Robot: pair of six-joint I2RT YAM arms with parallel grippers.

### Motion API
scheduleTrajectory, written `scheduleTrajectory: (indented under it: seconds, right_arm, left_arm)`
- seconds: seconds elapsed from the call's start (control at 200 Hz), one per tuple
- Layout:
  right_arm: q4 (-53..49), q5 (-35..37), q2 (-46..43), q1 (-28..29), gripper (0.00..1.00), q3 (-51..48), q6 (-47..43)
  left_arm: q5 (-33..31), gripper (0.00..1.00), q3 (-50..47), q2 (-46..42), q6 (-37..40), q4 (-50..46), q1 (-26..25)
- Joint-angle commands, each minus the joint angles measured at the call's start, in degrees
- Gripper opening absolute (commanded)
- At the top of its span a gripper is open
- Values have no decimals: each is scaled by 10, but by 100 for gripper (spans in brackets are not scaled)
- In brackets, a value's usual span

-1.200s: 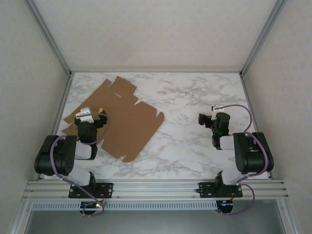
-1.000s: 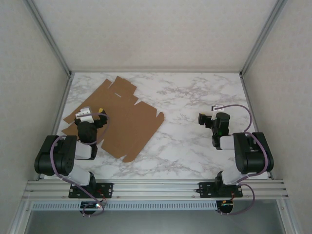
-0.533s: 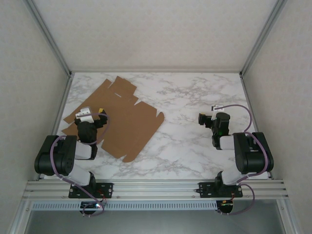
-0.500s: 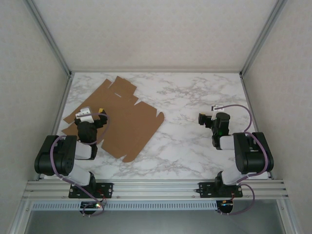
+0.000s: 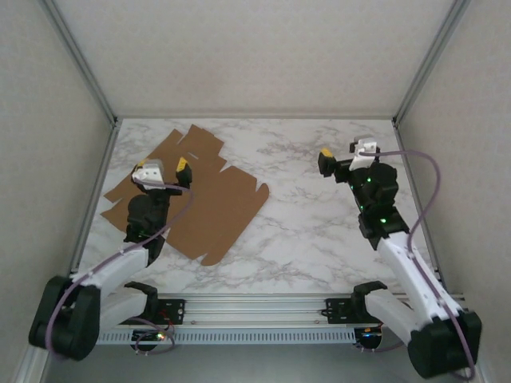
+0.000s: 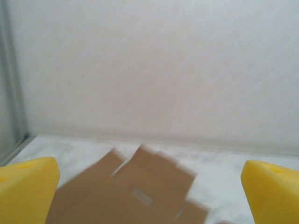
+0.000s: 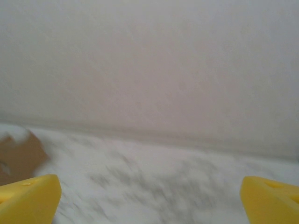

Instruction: Fold the paper box

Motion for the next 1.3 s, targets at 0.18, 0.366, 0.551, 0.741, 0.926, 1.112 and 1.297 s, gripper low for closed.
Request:
scheduleTrajectory:
  seconds: [0.18, 0.366, 0.551, 0.741, 0.926, 1.112, 1.297]
  right_arm:
    - [-558, 131, 36, 81, 99, 357, 254]
    - [-486, -20, -8, 75, 99, 281, 279]
    - [-440, -89, -16, 74, 94, 179, 313]
    - [-459, -106, -3, 74, 78, 141, 306]
    - [-494, -10, -48, 74, 45, 125, 271]
    - [-549, 7, -40, 74, 21, 152, 270]
    - [-549, -4, -43, 75, 18, 149, 269]
  left_arm:
    - [-215, 99, 352, 26, -171, -569, -157]
    - [-104, 100, 358, 105, -289, -597, -97]
    - [46, 100, 368, 245, -305, -519, -98]
    - [82, 93, 427, 408, -315, -482, -86]
    - [117, 71, 490, 511, -306, -502, -96]
    - [145, 42, 538, 581, -296, -515, -102]
    - [161, 12, 567, 624, -295, -526, -106]
